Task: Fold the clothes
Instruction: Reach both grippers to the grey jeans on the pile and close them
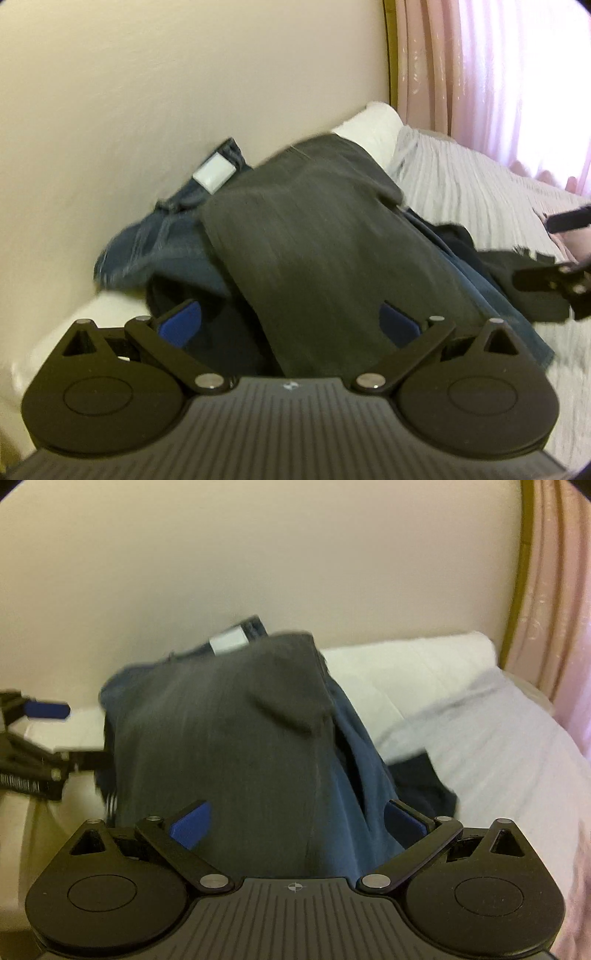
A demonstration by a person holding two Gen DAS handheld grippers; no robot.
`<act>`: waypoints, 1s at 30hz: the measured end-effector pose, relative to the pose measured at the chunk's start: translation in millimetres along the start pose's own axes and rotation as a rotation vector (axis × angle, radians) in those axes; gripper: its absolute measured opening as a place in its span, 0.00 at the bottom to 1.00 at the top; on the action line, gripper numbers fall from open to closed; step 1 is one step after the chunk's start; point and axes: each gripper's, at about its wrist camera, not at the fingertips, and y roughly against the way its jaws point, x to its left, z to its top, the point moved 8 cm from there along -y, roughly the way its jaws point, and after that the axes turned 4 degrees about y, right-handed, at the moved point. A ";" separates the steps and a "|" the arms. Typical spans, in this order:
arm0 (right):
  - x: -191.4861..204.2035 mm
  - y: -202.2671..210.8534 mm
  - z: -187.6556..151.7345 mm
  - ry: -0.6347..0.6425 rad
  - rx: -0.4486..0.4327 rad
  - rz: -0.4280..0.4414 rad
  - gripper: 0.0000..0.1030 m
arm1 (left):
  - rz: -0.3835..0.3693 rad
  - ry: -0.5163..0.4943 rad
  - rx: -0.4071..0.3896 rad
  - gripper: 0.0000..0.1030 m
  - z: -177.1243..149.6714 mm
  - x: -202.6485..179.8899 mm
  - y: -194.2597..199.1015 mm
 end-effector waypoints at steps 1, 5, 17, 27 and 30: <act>-2.4 -10.2 13.4 -0.002 -0.017 0.007 0.99 | -0.007 -0.001 -0.005 0.97 8.7 8.2 -10.6; -16.2 -60.7 62.0 -0.006 -0.050 0.029 0.99 | -0.050 0.062 0.007 0.94 33.5 34.7 -44.9; -38.1 -153.7 94.3 -0.123 0.015 0.104 0.46 | -0.128 0.065 0.091 0.62 49.1 46.0 -87.6; -54.9 -60.2 102.5 -0.250 -0.151 0.064 0.00 | -0.155 0.006 -0.005 0.02 67.3 27.8 -46.5; -70.7 -8.8 83.0 -0.306 -0.207 0.038 0.00 | -0.211 -0.040 -0.035 0.00 71.1 -1.1 -16.9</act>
